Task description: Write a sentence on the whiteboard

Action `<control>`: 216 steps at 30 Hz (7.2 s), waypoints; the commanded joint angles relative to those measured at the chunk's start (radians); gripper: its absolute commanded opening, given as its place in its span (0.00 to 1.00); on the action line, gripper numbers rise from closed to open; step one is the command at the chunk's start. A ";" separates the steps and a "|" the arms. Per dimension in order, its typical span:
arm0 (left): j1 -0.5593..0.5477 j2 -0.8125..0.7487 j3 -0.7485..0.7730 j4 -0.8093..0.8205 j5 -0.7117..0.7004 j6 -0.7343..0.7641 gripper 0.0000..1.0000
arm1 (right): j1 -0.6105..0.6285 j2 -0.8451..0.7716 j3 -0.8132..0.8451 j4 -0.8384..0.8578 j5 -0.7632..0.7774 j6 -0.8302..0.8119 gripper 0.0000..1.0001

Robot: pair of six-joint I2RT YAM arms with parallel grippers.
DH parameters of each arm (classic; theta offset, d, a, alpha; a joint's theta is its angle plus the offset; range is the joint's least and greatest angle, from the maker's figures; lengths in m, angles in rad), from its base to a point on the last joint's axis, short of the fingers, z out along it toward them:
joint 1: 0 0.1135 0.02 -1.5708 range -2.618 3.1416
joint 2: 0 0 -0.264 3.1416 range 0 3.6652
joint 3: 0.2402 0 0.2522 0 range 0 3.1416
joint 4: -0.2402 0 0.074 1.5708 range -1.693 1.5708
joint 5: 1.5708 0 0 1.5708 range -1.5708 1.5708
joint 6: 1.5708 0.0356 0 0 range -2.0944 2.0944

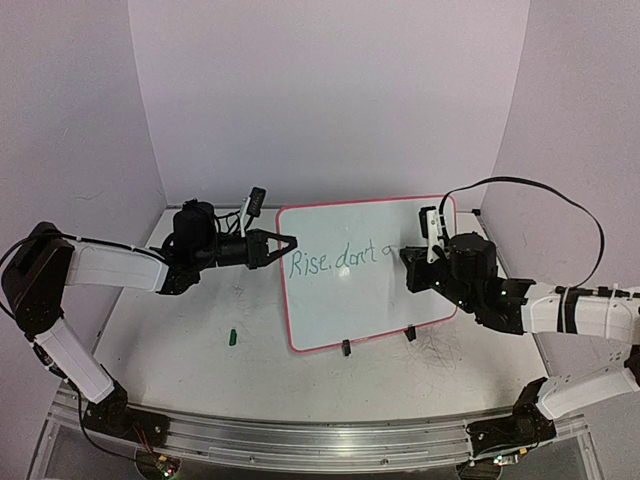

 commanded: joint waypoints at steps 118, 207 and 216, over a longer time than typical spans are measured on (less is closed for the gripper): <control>0.018 -0.005 0.008 -0.043 -0.085 0.081 0.00 | -0.019 -0.098 0.013 0.001 0.008 -0.020 0.00; 0.018 -0.011 0.012 -0.048 -0.083 0.084 0.00 | 0.002 -0.003 0.034 -0.015 0.084 0.015 0.00; 0.018 -0.012 0.010 -0.049 -0.085 0.084 0.00 | 0.002 -0.031 -0.001 -0.064 0.086 0.037 0.00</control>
